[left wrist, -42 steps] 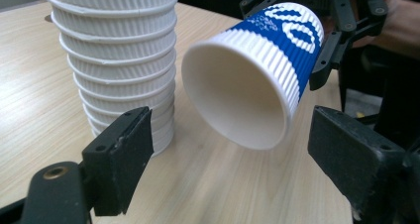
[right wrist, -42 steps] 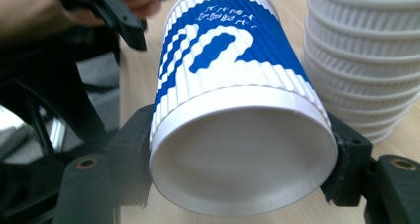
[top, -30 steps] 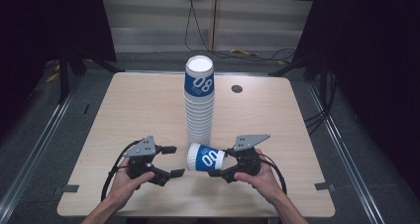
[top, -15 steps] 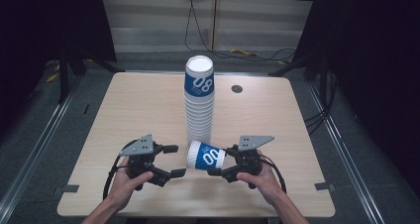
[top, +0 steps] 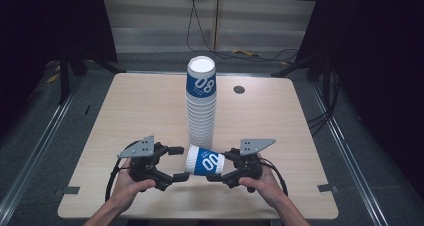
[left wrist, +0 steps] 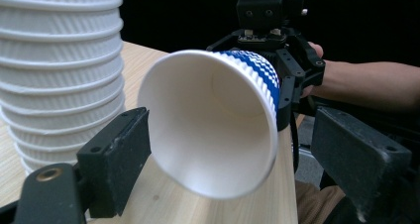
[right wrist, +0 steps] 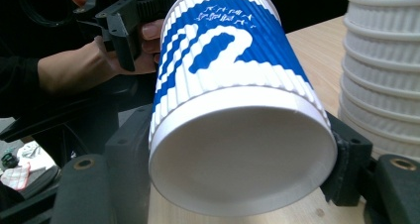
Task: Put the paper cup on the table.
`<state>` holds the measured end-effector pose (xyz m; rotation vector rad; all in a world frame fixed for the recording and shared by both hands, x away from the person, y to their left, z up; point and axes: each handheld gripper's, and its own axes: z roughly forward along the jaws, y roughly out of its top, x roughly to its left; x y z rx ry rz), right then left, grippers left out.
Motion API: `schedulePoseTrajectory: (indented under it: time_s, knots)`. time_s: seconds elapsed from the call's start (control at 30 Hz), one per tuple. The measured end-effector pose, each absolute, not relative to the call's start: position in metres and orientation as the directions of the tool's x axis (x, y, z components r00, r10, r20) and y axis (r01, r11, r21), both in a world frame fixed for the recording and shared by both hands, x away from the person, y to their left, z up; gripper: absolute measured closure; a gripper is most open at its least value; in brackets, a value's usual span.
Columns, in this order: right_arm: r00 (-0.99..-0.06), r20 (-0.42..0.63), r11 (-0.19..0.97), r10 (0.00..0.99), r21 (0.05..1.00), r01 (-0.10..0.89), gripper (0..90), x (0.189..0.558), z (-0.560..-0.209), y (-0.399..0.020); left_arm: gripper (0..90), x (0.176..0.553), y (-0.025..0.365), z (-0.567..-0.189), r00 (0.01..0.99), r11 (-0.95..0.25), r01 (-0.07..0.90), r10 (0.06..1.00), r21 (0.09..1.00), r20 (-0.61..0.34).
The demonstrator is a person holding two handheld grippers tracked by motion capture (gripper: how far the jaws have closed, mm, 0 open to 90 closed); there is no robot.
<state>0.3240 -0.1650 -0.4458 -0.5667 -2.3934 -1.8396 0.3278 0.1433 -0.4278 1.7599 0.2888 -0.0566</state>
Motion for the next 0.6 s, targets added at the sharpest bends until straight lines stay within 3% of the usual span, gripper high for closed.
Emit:
schedulePoseTrajectory:
  time_s: [0.17, 0.3, 0.4, 0.5, 0.6]
  knots:
    - [-0.936, 0.276, 0.203, 0.216, 0.925, 0.320, 28.6, 0.322, -0.445, -0.163, 15.6, 0.333, 0.141, -0.430, 0.953, -0.180, 0.260, 0.206, 0.949, -0.223]
    - [-0.942, 0.265, 0.187, 0.205, 0.934, 0.304, 28.6, 0.322, -0.445, -0.161, 15.1, 0.333, 0.139, -0.432, 0.960, -0.180, 0.250, 0.173, 0.951, -0.220]
    - [-0.945, 0.265, 0.175, 0.191, 0.938, 0.298, 28.7, 0.321, -0.443, -0.159, 12.6, 0.331, 0.135, -0.431, 0.963, -0.175, 0.233, 0.179, 0.956, -0.202]
    - [-0.947, 0.261, 0.172, 0.185, 0.941, 0.293, 28.7, 0.320, -0.443, -0.157, 3.9, 0.331, 0.133, -0.433, 0.959, -0.174, 0.244, 0.192, 0.954, -0.211]
    - [-0.950, 0.256, 0.176, 0.181, 0.941, 0.287, 28.7, 0.318, -0.442, -0.156, 5.7, 0.331, 0.131, -0.434, 0.962, -0.170, 0.245, 0.168, 0.954, -0.217]
